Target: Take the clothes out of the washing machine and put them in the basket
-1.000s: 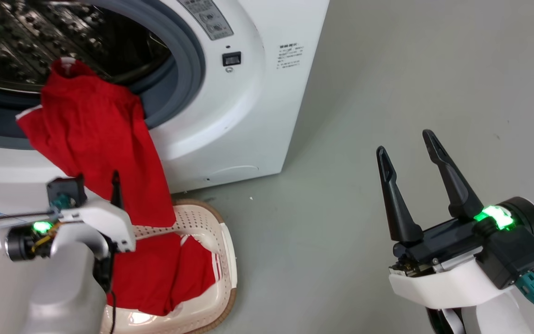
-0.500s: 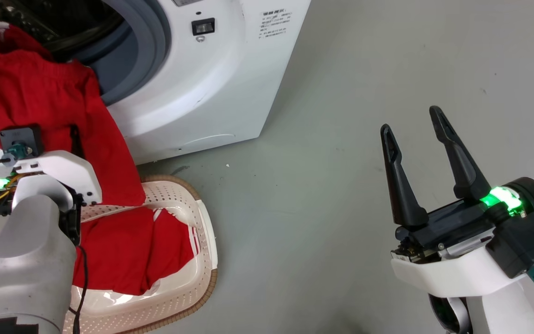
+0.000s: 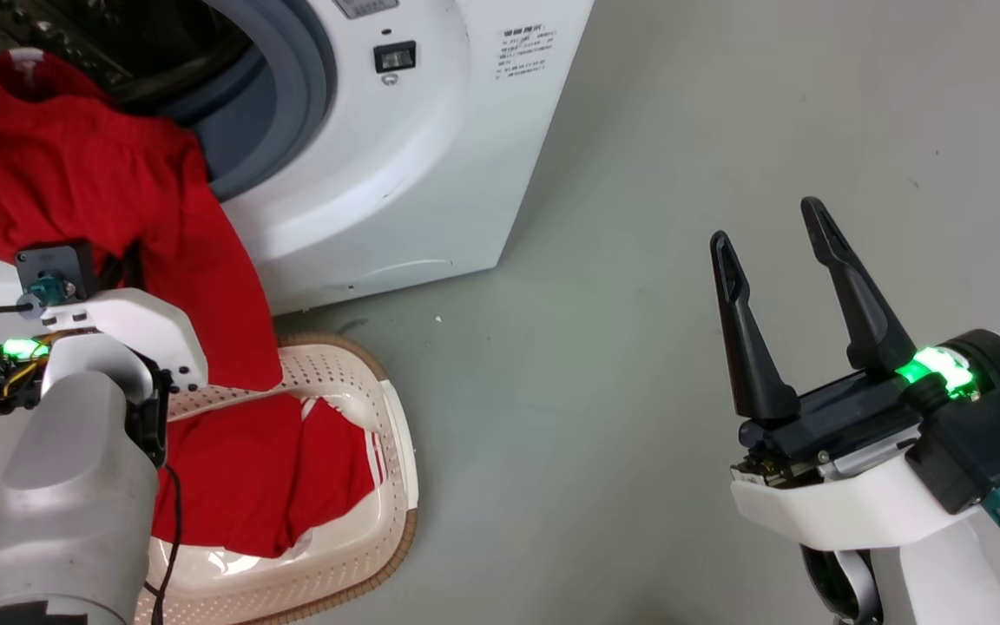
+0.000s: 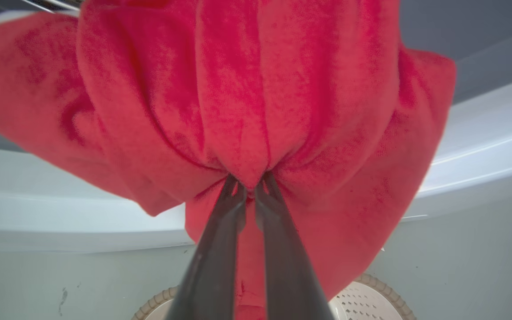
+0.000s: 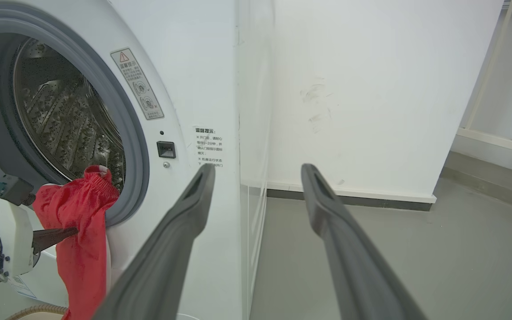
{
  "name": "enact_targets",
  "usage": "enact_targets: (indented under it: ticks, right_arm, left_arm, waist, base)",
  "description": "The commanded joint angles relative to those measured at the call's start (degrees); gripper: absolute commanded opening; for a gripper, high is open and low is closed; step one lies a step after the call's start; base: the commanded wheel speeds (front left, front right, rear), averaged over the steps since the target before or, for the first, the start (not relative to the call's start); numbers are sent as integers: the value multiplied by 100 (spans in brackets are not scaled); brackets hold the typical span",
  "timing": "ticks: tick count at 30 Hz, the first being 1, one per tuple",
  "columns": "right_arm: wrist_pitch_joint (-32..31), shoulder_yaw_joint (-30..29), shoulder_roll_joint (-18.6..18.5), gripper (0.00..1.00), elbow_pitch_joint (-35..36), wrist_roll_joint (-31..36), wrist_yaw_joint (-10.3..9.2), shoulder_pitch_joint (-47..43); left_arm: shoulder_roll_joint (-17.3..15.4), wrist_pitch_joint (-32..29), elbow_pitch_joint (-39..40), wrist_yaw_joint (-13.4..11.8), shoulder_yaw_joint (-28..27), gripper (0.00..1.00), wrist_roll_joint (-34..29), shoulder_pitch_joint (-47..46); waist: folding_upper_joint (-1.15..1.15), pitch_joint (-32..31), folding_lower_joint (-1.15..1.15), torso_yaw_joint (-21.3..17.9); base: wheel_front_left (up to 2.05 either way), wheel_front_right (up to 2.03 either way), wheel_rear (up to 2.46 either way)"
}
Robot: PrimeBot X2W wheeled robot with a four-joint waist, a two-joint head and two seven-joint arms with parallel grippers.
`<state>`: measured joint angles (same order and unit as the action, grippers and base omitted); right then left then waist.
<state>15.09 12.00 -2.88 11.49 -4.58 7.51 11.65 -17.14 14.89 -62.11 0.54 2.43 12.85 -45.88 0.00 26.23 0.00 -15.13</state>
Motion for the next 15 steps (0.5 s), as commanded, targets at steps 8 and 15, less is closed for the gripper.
enact_targets:
  ticks: [8, 15]
  right_arm:
    - [11, -41, 1, 100, -110, 55, -4, -306]
    - [10, -45, 1, 100, -189, 93, -4, -545]
  left_arm:
    - [193, 39, 752, 29, -91, 0, -117, 794]
    - [323, 33, 1490, 44, -97, 0, -296, 1549]
  waist:
    - [0, -657, 0, 144]
    - [0, -1066, 0, 207]
  base:
    - [0, 0, 0]
    - [0, 0, 0]
